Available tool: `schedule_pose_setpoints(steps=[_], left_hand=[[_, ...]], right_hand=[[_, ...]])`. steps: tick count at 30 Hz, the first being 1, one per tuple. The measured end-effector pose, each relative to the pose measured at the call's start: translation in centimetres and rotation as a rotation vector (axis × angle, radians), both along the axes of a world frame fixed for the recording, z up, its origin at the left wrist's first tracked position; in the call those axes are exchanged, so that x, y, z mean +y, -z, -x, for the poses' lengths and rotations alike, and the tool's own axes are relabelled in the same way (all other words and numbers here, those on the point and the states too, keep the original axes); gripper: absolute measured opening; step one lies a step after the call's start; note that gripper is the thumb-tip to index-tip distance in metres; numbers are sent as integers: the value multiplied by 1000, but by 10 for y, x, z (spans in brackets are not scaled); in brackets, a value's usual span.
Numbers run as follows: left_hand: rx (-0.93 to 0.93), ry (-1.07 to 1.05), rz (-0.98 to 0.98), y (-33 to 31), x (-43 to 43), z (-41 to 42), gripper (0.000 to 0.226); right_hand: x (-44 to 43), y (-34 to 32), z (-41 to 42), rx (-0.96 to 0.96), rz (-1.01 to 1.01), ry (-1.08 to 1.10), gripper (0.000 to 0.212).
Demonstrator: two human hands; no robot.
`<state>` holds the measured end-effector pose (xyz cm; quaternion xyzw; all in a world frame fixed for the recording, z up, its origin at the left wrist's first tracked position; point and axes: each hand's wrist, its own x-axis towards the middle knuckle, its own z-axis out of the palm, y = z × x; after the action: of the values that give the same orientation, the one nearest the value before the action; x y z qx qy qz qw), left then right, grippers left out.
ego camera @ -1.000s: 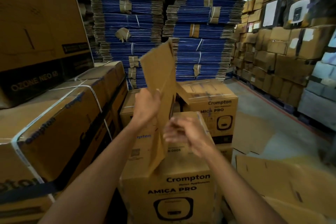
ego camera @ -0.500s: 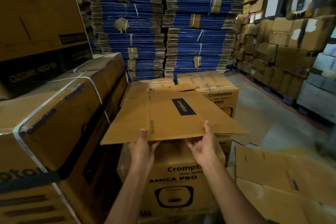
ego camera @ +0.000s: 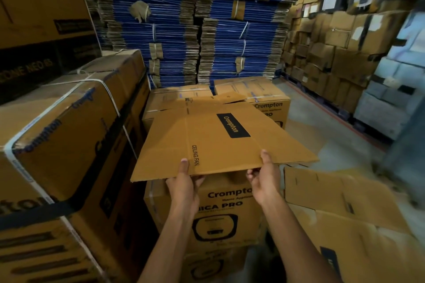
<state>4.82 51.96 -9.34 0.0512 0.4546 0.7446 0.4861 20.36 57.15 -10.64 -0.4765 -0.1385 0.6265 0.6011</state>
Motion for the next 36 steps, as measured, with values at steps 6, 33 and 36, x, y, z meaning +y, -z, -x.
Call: schedule_pose_setpoints(steps=[6,33,36], left_hand=[[44,37,-89,0,-11,-9,44],[-22,502,-81,44,-100,-353,42],[-53,538,-7,81,-104,-378,41]], right_hand=[[-22,-8,-11,34,-60,76,22],[-175,44,-377,144,-139,312,28],[-184,80,-402,137,-67,315,29]])
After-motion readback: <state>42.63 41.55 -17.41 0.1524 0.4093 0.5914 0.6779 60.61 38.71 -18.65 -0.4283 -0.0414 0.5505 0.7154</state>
